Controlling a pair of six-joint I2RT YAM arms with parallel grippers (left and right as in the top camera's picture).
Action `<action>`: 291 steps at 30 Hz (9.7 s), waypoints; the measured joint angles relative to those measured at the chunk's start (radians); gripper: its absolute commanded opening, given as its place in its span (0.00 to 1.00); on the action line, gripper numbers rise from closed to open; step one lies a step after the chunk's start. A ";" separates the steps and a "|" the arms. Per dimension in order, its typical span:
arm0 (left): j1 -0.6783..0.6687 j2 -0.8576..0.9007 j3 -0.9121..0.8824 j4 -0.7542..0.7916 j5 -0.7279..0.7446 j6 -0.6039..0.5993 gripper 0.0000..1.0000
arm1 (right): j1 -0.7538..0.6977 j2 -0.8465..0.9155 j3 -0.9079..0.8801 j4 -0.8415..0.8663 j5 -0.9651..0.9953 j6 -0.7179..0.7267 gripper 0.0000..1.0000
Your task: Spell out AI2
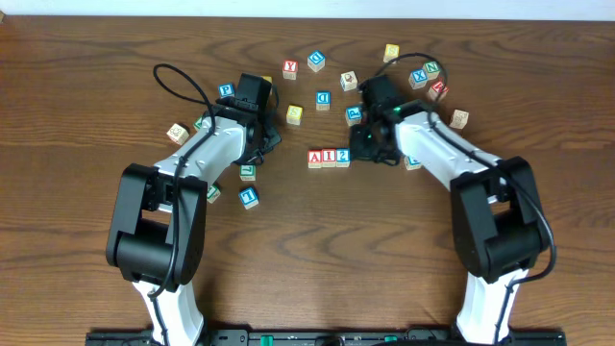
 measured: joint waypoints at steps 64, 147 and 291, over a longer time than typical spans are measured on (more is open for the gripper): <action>0.477 -0.757 -0.003 -0.411 -0.002 0.341 0.98 | -0.370 -0.619 0.000 -0.390 0.016 -0.268 0.99; 0.477 -0.757 -0.003 -0.414 -0.003 0.341 0.98 | -0.322 -2.027 -1.387 0.578 0.024 -0.450 0.99; 0.437 -1.697 -0.950 0.404 -0.129 0.355 0.98 | -0.323 -2.027 -1.387 0.579 0.023 -0.449 0.99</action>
